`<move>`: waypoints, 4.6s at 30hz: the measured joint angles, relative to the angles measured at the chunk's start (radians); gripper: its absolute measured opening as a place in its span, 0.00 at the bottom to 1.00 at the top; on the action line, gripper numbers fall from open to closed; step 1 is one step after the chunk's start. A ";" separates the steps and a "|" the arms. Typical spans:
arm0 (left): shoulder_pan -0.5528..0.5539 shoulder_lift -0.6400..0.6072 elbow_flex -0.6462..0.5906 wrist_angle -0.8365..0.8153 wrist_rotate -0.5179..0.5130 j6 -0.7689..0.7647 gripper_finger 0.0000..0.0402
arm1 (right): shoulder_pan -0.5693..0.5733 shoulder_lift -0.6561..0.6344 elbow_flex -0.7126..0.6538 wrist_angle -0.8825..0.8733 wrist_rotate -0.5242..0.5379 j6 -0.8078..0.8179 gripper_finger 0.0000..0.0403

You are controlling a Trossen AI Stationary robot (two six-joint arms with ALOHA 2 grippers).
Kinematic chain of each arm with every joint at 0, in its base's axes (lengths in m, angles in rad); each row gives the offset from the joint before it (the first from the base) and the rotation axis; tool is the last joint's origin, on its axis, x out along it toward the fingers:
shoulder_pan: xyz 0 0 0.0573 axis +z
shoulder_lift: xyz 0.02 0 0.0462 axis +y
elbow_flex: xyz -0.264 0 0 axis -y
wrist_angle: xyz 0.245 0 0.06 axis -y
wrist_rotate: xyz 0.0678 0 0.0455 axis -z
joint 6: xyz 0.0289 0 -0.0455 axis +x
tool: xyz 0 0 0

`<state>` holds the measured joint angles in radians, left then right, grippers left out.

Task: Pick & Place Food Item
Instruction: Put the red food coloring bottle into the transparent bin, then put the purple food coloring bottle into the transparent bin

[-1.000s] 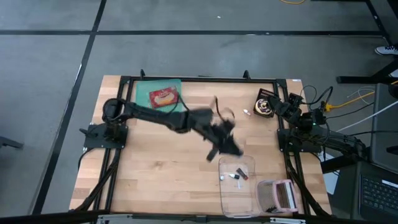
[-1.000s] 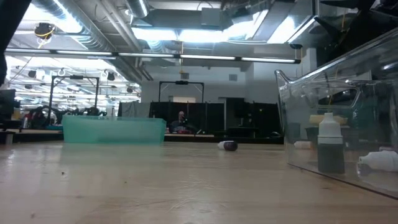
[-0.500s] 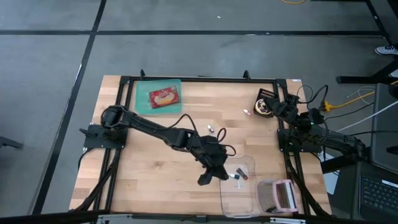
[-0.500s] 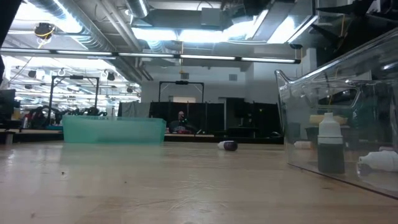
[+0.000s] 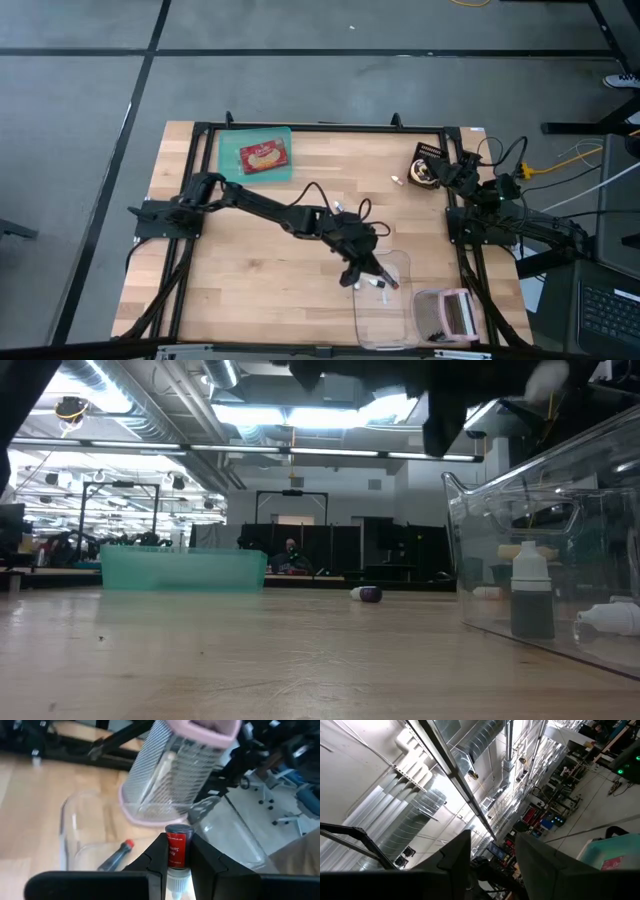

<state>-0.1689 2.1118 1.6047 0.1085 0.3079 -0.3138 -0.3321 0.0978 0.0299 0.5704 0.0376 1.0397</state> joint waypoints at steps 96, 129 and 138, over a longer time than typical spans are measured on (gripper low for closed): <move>0.403 0.269 0.496 -0.878 -0.040 0.777 0.45 | 0.000 0.000 0.000 -0.011 -0.079 0.026 0.39; 0.361 0.259 0.293 -0.970 -0.092 0.871 0.29 | 0.000 0.000 0.000 -0.022 -0.087 -0.008 0.39; 0.418 0.275 0.302 -0.794 0.152 0.398 0.11 | 0.000 0.000 0.000 -0.044 -0.083 -0.009 0.39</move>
<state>0.2488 2.3867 1.9068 -0.6852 0.4601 0.0843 -0.3323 0.0981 0.0302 0.5260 -0.0456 1.0303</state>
